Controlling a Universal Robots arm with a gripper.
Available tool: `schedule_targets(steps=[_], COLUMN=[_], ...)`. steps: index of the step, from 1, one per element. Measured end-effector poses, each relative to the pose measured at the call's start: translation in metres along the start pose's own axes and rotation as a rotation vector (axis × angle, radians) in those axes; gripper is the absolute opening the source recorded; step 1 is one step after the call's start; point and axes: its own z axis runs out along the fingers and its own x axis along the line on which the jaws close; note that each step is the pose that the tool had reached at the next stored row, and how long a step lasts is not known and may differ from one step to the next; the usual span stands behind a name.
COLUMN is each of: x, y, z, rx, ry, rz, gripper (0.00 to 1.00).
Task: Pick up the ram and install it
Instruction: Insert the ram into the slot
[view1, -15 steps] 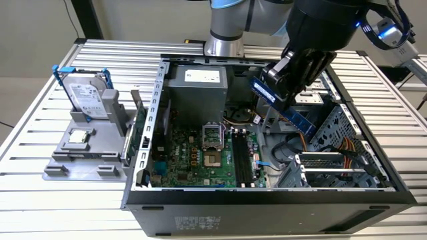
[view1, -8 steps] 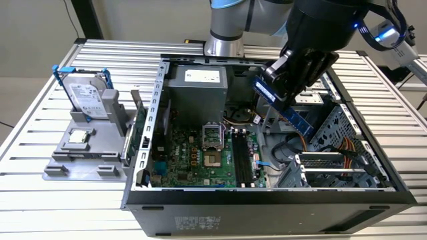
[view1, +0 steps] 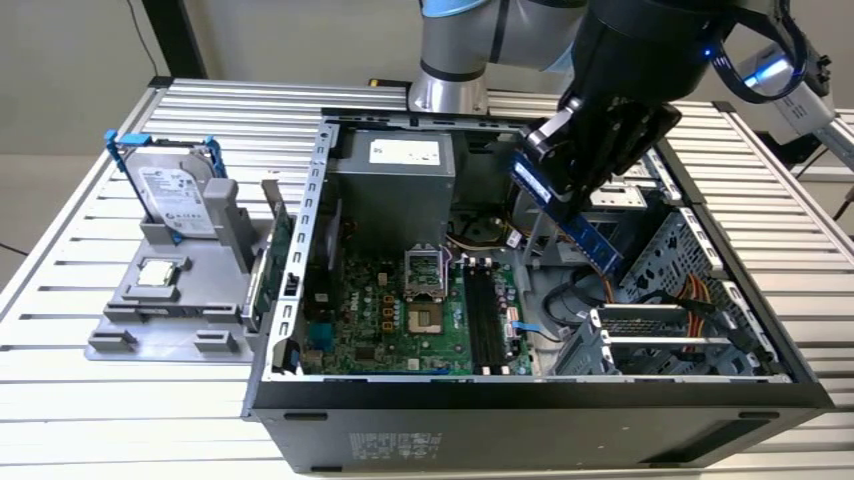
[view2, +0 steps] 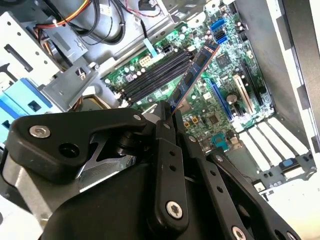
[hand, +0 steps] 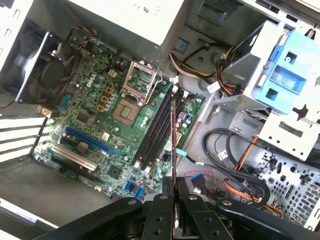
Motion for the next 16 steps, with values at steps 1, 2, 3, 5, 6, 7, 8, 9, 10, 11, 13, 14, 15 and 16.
schedule_targets(steps=[1, 2, 3, 5, 6, 7, 8, 9, 10, 11, 13, 14, 15, 16], x=[0.0, 0.0, 0.0, 0.0, 0.0, 0.0, 0.0, 0.0, -0.0001, -0.0001, -0.0001, -0.0001, 0.0001, 0.0001], y=[0.0, 0.0, 0.0, 0.0, 0.0, 0.0, 0.0, 0.0, 0.0, 0.0, 0.0, 0.0, 0.0, 0.0], z=[0.0, 0.0, 0.0, 0.0, 0.0, 0.0001, 0.0001, 0.0001, 0.0001, 0.0001, 0.0, 0.0001, 0.0001, 0.0001], rx=[-0.0001, -0.0001, -0.0002, -0.0004, -0.0005, -0.0005, -0.0006, -0.0007, -0.0007, -0.0008, -0.0009, -0.001, -0.0011, -0.0012], ry=[-0.0001, -0.0002, -0.0003, -0.0005, -0.0007, -0.0008, -0.0009, -0.001, -0.0011, -0.0012, -0.0014, -0.0015, -0.0016, -0.0018], rz=[0.007, 0.015, 0.022, 0.037, 0.045, 0.052, 0.059, 0.067, 0.075, 0.082, 0.096, 0.104, 0.112, 0.12], gripper=[0.0, 0.0, 0.0, 0.0, 0.0, 0.0, 0.0, 0.0, 0.0, 0.0, 0.0, 0.0, 0.0, 0.0])
